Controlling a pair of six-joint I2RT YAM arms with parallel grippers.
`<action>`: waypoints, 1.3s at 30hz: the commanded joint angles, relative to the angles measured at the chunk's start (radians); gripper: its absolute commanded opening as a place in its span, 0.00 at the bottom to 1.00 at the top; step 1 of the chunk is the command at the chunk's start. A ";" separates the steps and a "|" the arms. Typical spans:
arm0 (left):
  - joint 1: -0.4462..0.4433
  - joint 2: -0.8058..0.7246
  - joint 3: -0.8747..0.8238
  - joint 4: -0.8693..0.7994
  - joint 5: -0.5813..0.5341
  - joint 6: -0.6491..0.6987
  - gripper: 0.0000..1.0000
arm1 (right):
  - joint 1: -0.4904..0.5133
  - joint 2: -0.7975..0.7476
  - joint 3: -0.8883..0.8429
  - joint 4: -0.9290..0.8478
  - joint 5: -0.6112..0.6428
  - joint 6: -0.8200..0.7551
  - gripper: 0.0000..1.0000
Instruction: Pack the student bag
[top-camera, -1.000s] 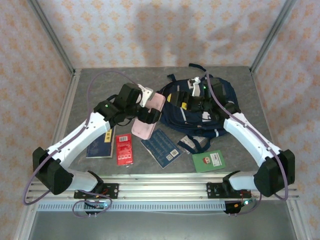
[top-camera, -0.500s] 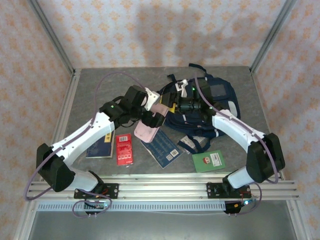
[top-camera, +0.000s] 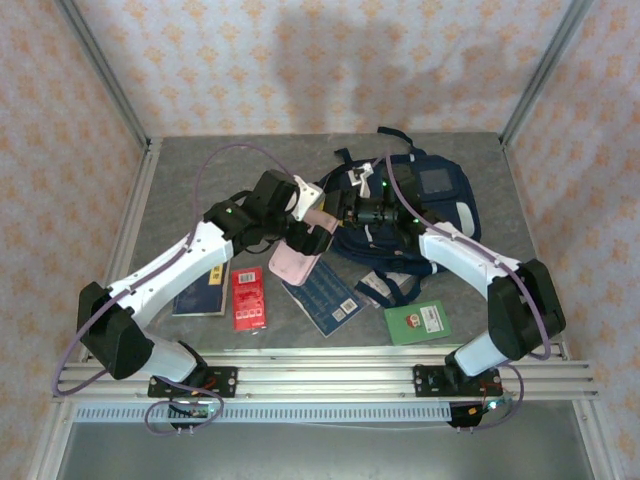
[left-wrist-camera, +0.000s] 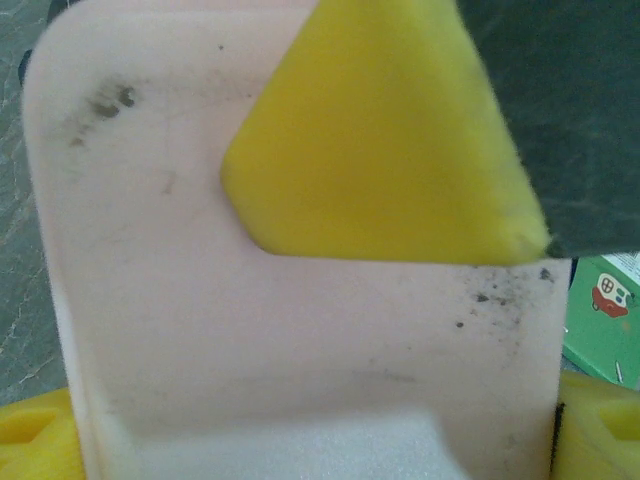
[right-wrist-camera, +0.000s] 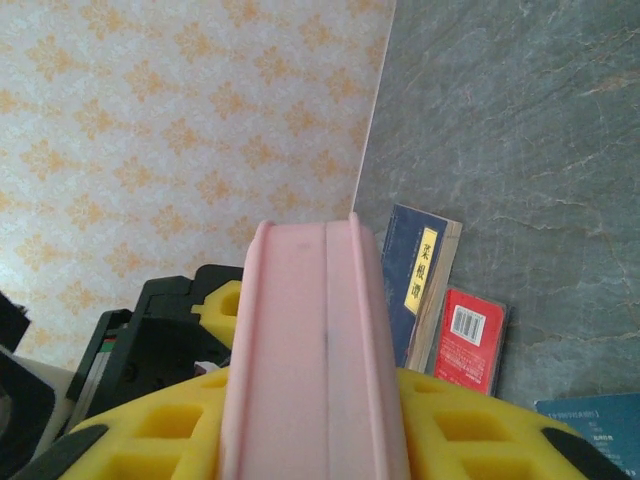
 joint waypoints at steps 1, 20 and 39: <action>-0.003 0.011 0.036 -0.004 0.011 0.011 0.76 | -0.012 -0.016 -0.030 0.154 0.006 0.106 0.27; 0.007 0.004 0.105 -0.054 -0.001 -0.116 0.94 | -0.107 -0.033 -0.156 0.368 0.037 0.235 0.24; 0.254 -0.160 -0.178 0.272 0.243 -0.784 1.00 | -0.199 -0.065 -0.302 0.672 0.223 0.427 0.20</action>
